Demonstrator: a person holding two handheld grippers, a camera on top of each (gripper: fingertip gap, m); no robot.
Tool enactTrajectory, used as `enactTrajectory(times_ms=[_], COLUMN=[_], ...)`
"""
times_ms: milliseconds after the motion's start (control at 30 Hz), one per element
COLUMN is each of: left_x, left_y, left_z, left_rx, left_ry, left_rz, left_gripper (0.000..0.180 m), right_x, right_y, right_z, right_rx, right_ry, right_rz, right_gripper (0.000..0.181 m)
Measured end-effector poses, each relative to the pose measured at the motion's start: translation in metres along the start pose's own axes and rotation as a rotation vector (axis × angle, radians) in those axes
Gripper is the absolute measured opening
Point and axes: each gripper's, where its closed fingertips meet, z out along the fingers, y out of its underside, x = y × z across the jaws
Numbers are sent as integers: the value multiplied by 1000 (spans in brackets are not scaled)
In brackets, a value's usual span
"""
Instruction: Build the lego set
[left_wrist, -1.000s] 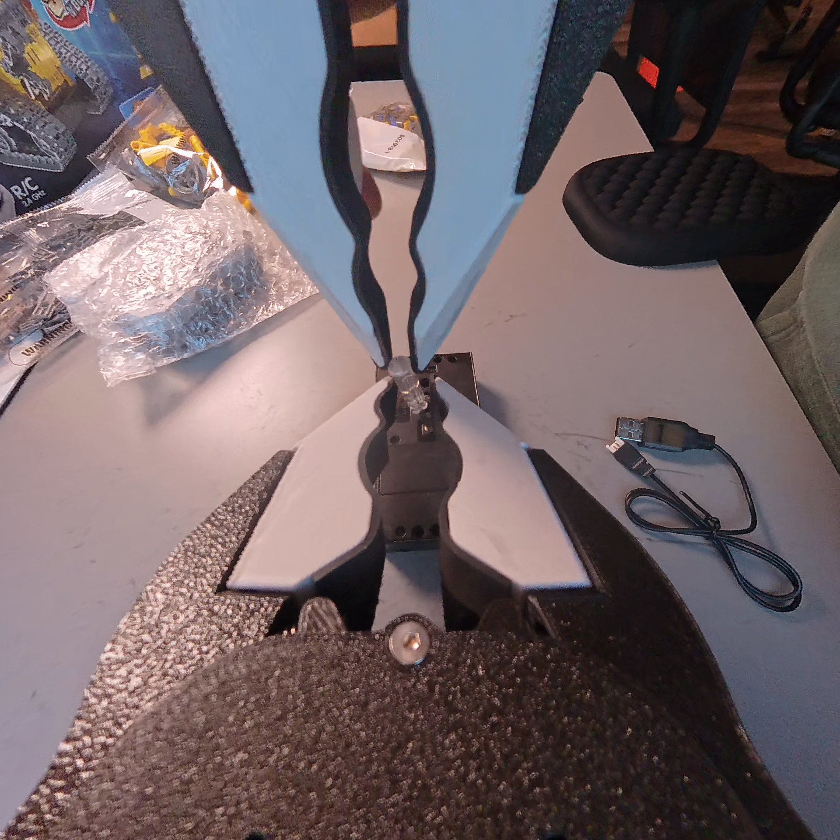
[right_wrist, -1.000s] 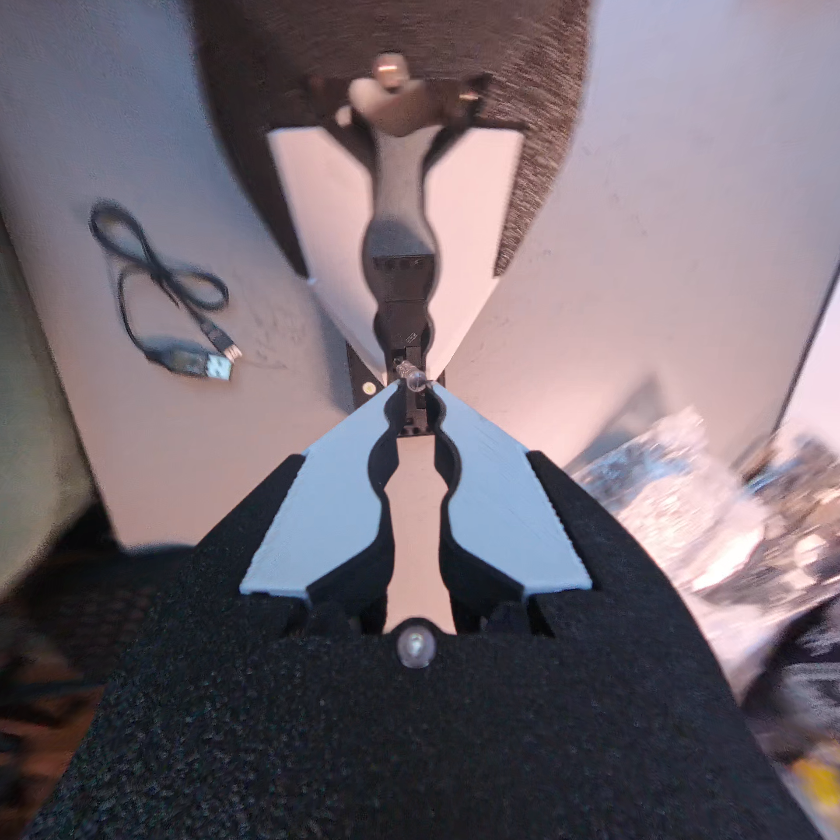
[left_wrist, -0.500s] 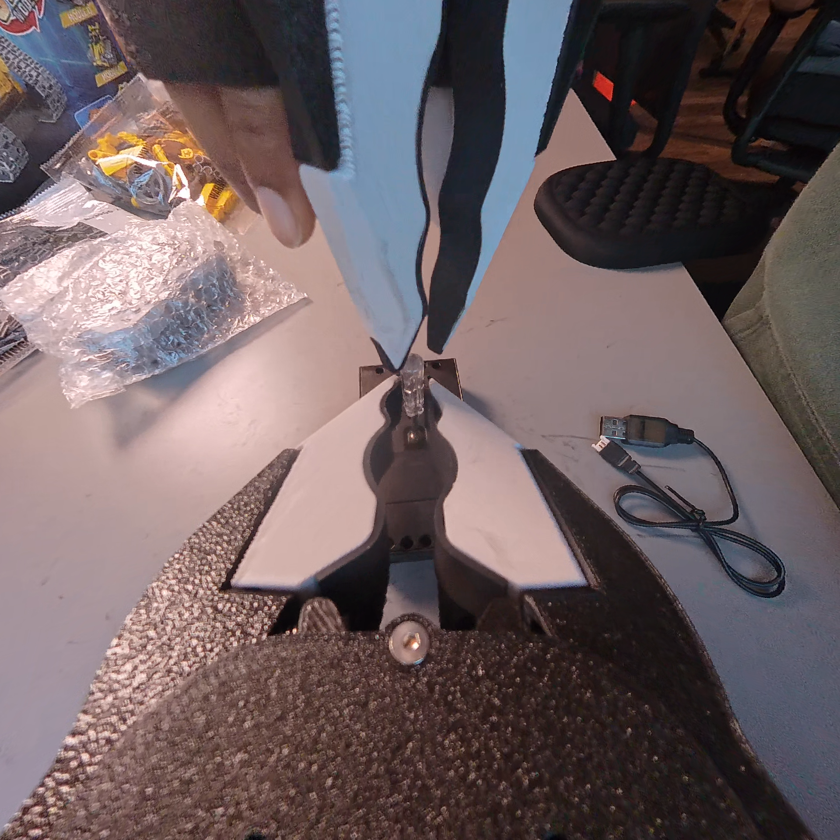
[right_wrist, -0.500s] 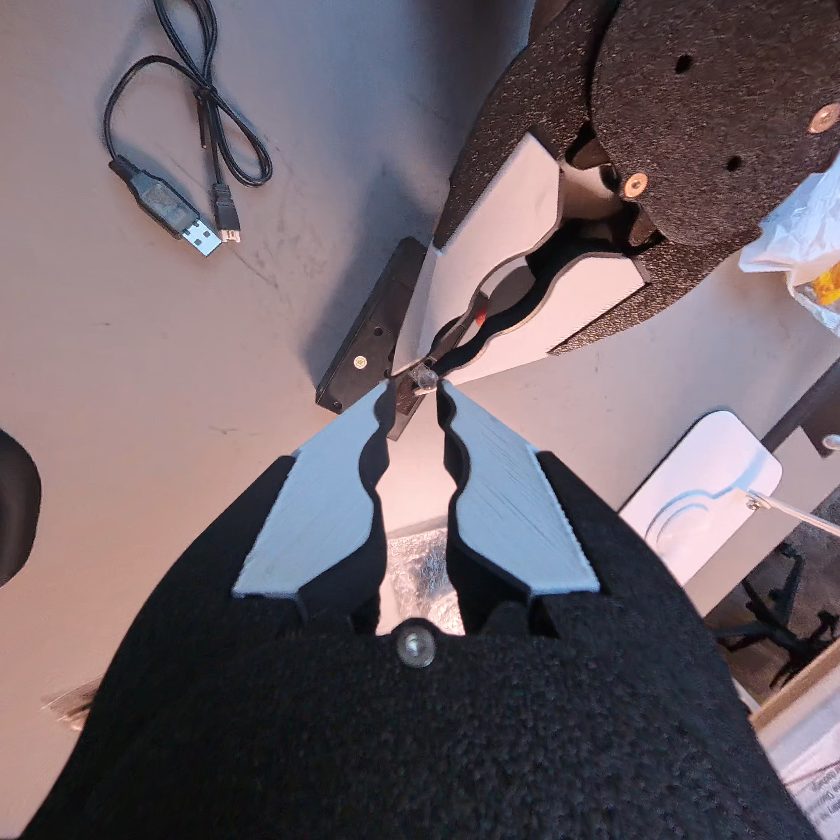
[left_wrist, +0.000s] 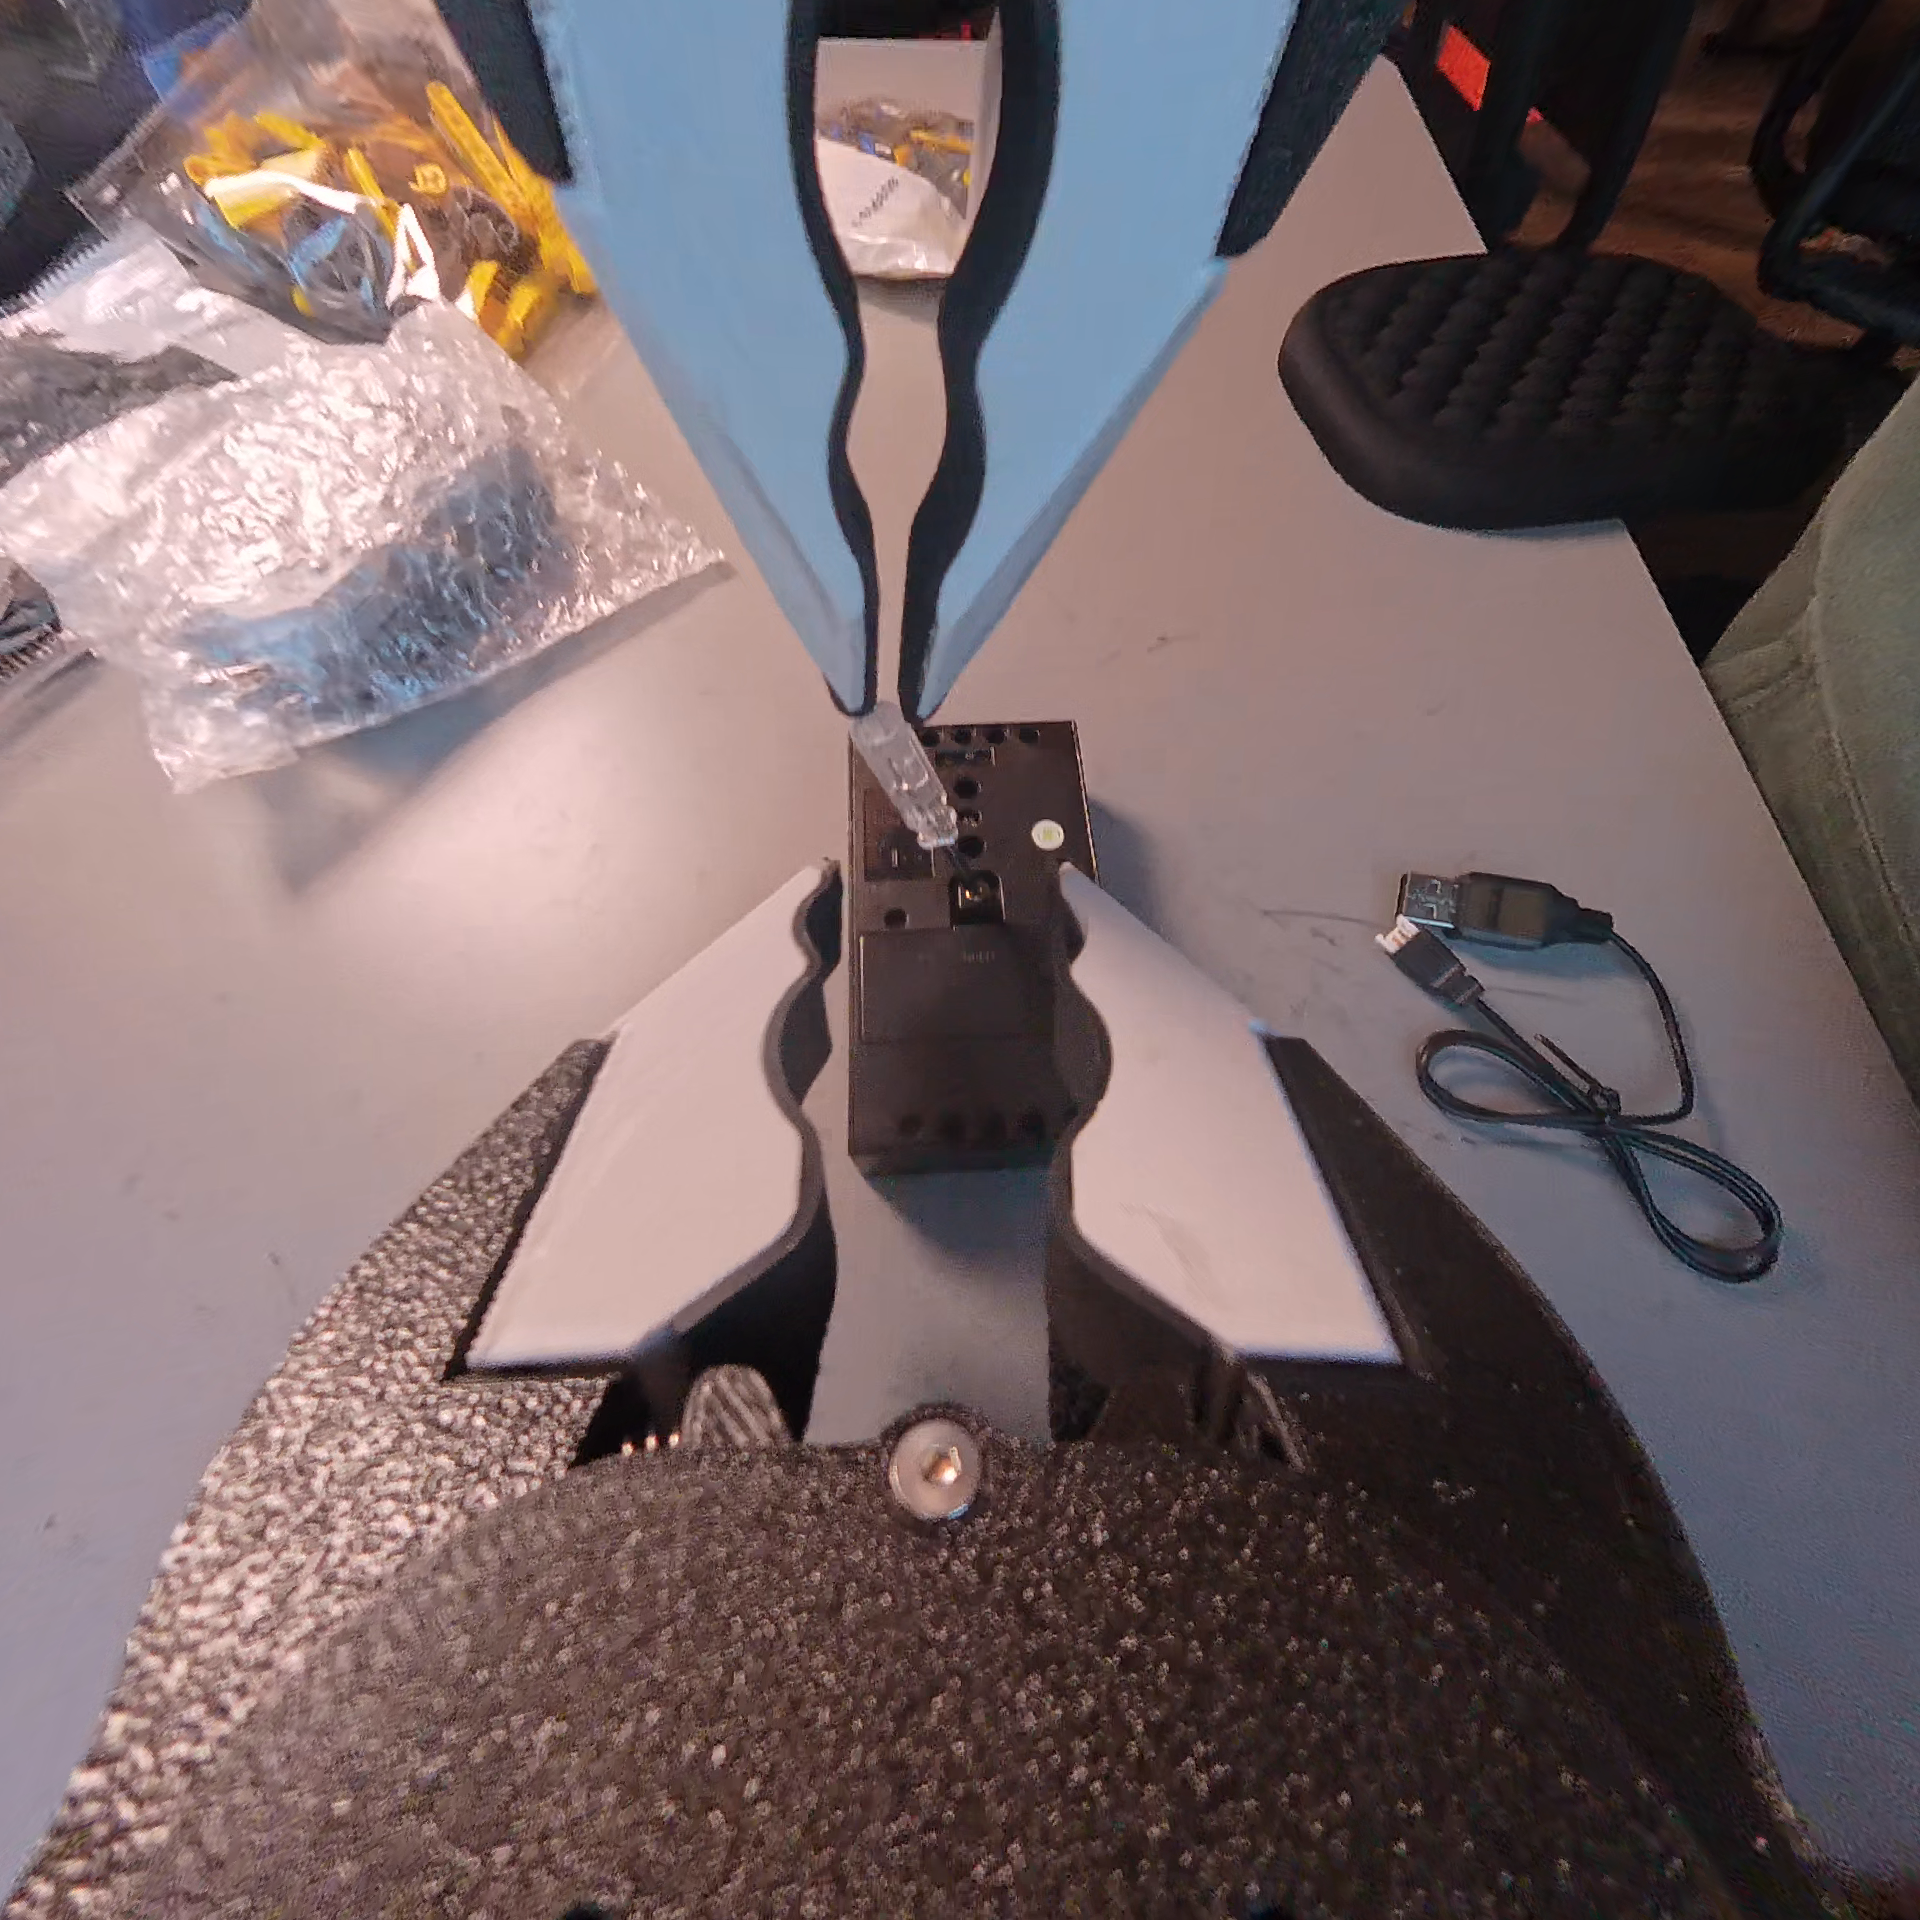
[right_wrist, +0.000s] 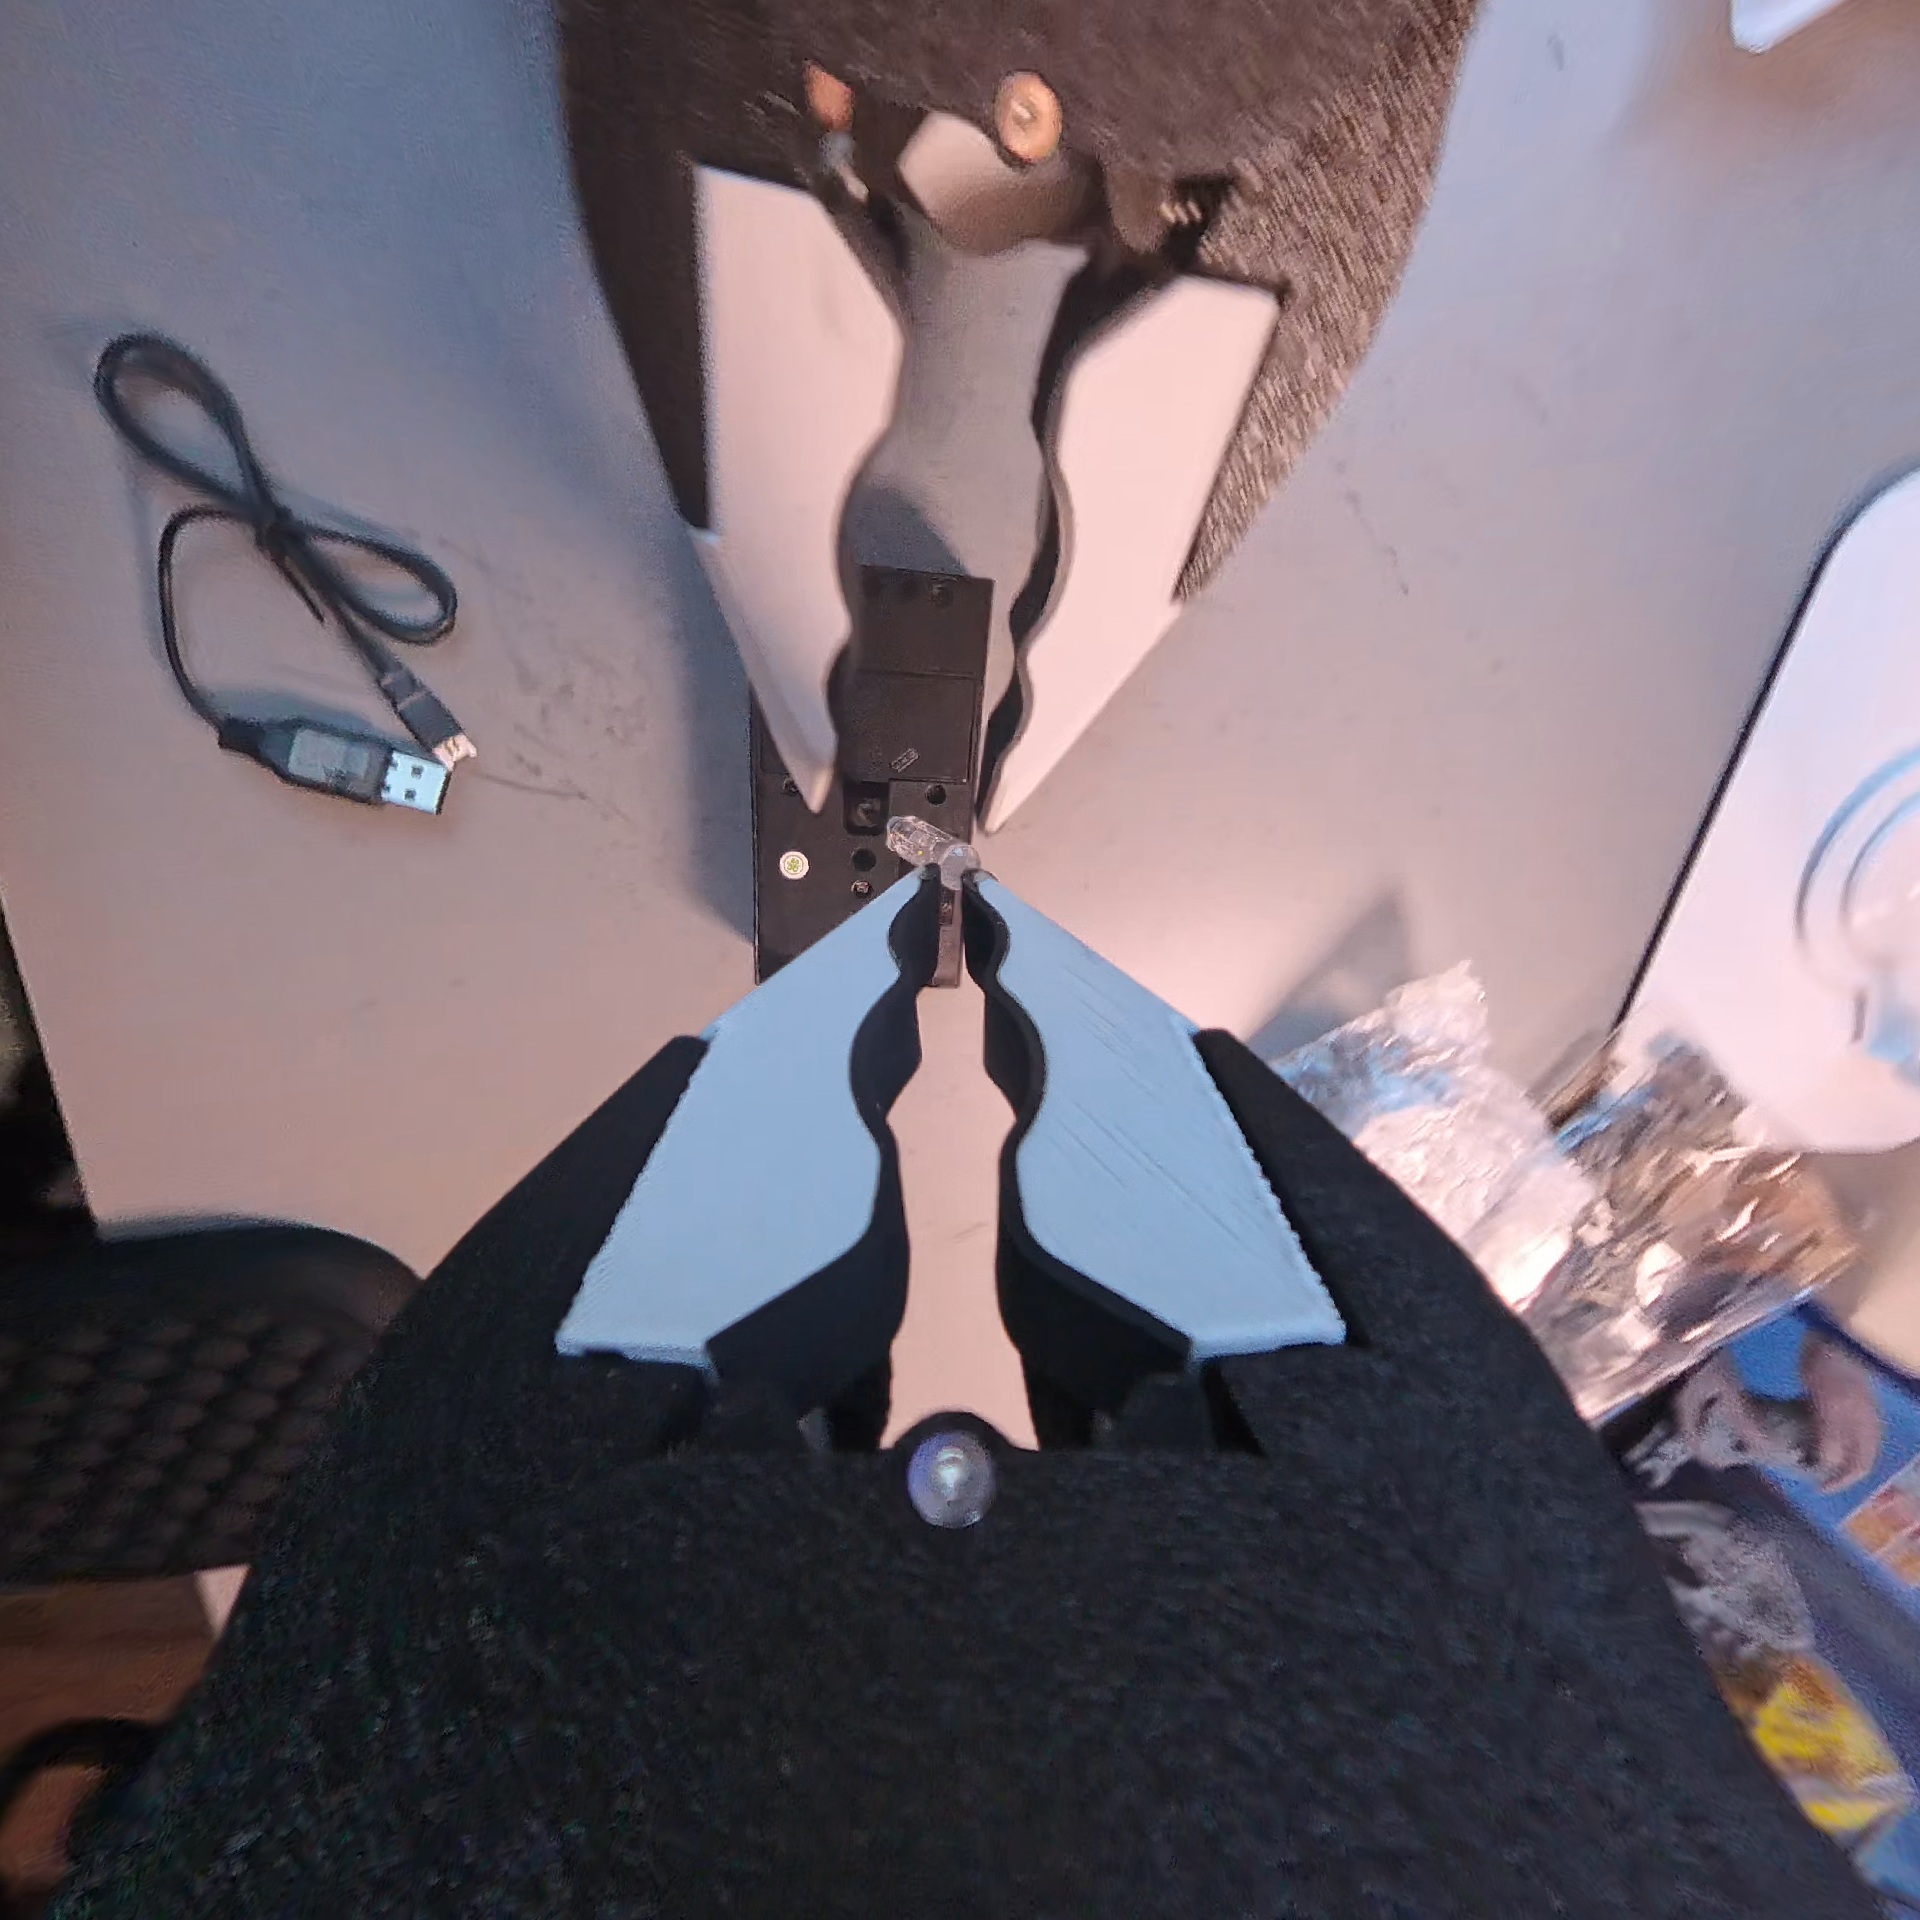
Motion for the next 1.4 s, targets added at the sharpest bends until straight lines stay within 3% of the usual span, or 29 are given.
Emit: enactTrajectory(times_ms=[133, 233, 433, 533, 733, 900, 1033, 1200, 1400], left_x=[4, 10, 31, 32, 9, 15, 20, 23, 22], left_y=[28, 45, 48, 41, -18, -19, -19, -18, -16], left_z=[-5, 0, -5, -14, -10, 6, 8, 6, 4], left_rx=[-139, -256, -337, -280, 90, 80, 90, 108, 112], left_ry=[41, 43, 99, 131, 31, 2, 36, 87, 105], left_rz=[-59, -53, -112, -148, -123, -26, 7, 35, 27], left_gripper=[70, 64, 66, 57, 31, 9, 8, 7, 7], right_x=[0, -1, -10, -14, -20, -22, -31, -40, -30], right_y=[2, 4, 4, 4, 4, 4, 2, -5, -7], right_z=[0, -1, -2, -3, -5, -5, -8, -8, -3], right_rx=[-4, -13, 3, 20, 86, 103, 118, 172, 128], right_ry=[18, 42, 63, 100, 134, 139, 86, 22, 5], right_rz=[159, 183, 173, 135, 104, 101, -20, -352, -486], right_gripper=[1, 1, 1, 0, 0, 0, 2, 20, 11])
